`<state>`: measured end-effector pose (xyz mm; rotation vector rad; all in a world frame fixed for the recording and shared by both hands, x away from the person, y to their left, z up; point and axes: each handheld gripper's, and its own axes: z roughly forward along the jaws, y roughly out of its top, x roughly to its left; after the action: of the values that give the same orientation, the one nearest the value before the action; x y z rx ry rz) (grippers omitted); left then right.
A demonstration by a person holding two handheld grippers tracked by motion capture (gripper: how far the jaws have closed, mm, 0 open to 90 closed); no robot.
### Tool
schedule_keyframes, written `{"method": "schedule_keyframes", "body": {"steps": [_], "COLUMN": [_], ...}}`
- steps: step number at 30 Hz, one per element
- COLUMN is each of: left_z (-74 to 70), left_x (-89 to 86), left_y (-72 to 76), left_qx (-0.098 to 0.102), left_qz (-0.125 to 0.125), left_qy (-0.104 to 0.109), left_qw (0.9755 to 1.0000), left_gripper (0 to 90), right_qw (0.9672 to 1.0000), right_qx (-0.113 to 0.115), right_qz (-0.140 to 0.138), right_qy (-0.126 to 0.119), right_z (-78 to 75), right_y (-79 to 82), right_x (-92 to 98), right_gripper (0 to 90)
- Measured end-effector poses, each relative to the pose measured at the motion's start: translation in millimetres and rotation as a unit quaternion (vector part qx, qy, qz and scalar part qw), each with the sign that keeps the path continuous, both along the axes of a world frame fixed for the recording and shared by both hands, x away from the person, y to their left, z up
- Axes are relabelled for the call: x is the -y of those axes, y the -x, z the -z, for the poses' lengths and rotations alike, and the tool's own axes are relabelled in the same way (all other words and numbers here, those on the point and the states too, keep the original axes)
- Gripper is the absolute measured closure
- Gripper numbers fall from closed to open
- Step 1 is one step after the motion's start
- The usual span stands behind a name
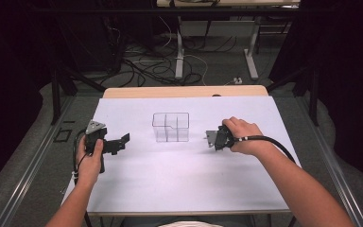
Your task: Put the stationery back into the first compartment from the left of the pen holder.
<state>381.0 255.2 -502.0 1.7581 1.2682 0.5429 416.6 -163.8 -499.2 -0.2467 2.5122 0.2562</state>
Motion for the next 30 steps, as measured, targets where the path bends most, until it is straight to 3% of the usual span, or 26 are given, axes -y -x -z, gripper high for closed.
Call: {"method": "schedule_keyframes", "body": {"steps": [6, 7, 8, 9, 10, 11, 12, 13, 17, 20, 27, 30], "left_z": [0.2, 0.2, 0.2, 0.2, 0.3, 0.3, 0.4, 0.4, 0.3, 0.3, 0.0, 0.0], "left_x": [1.5, 1.6, 1.7, 1.7, 1.8, 1.9, 1.9, 2.0, 1.7, 1.5, 1.5, 1.4], "left_y": [-0.4, -0.5, -0.5, -0.5, -0.6, -0.5, -0.5, -0.6, -0.7, -0.7, -0.5, -0.5], "left_qx": [0.001, 0.002, 0.001, 0.001, 0.0, 0.0, 0.0, -0.001, 0.0, 0.001, 0.001, 0.001], "left_qz": [0.001, 0.001, 0.001, 0.002, 0.002, 0.002, 0.002, 0.002, 0.002, 0.001, 0.001, 0.0], "left_qy": [0.0, 0.0, 0.0, -0.001, -0.001, -0.001, -0.001, -0.001, 0.0, 0.0, 0.001, 0.001], "left_qw": [1.0, 1.0, 1.0, 1.0, 1.0, 1.0, 1.0, 1.0, 1.0, 1.0, 1.0, 1.0], "left_gripper": [0.1, 0.1, 0.1, 0.1, 0.1, 0.1, 0.1, 0.1, 0.1, 0.1, 0.1, 0.1], "right_qw": [0.999, 0.9978, 0.9973, 0.9963, 0.9951, 0.9948, 0.9925, 0.9911, 0.9826, 0.9718, 0.9413, 0.9218], "right_qx": [-0.008, -0.007, -0.013, -0.004, -0.012, -0.043, -0.051, -0.035, -0.054, -0.072, -0.104, -0.127], "right_qz": [0.036, 0.044, 0.054, 0.046, 0.06, 0.084, 0.099, 0.088, 0.118, 0.145, 0.184, 0.203], "right_qy": [-0.024, -0.049, -0.049, -0.073, -0.078, -0.039, -0.05, -0.094, -0.133, -0.171, -0.263, -0.304], "right_z": [-13.0, -13.4, -15.5, -14.9, -16.9, -26.2, -28.4, -24.2, -31.7, -37.6, -52.3, -57.4], "right_y": [7.7, 9.0, 10.3, 9.1, 10.2, 11.6, 12.4, 11.2, 9.8, 8.0, 1.7, 0.2], "right_x": [2.3, 2.1, 2.5, 2.6, 2.6, 1.1, 0.4, 0.7, -1.4, -2.8, -4.9, -6.2], "right_gripper": [79.7, 79.7, 79.8, 79.8, 79.7, 79.7, 79.8, 79.7, 79.8, 79.7, 79.8, 79.8]}}
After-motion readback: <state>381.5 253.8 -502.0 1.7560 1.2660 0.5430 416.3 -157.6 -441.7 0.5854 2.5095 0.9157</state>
